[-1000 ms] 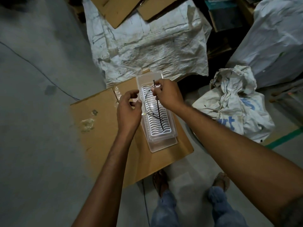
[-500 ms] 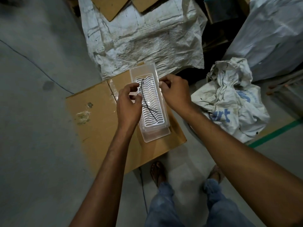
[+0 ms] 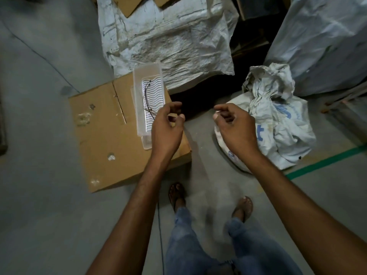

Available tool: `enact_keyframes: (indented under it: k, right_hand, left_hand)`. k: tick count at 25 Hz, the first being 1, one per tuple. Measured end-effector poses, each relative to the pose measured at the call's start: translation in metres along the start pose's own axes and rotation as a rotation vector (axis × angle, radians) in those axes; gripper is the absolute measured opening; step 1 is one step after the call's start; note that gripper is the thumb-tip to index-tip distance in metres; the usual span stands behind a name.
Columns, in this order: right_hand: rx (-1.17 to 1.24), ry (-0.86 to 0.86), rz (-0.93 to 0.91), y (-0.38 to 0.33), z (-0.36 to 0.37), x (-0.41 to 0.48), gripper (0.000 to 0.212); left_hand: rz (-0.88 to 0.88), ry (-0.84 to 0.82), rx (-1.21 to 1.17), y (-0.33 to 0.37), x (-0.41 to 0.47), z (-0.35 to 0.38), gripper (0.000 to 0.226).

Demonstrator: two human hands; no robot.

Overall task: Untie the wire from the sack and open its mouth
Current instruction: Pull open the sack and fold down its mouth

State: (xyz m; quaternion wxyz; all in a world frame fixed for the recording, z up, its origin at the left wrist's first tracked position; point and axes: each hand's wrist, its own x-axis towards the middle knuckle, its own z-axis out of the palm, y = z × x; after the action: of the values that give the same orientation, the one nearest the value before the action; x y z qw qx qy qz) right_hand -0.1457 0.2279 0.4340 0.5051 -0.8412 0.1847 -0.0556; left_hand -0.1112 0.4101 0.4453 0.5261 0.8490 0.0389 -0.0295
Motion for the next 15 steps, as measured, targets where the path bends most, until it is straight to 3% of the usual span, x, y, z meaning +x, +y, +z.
enact_keyframes:
  k: [8,15]
  right_hand:
    - [-0.016,0.032,0.038,0.080,-0.145,-0.016,0.017]
    - [-0.009,0.161,0.177,0.150,-0.180,0.034,0.015]
  left_hand:
    - [0.031,-0.109,-0.019,0.055,-0.058,0.145,0.030]
    - [0.028,-0.317,-0.013,0.056,-0.021,0.253,0.030]
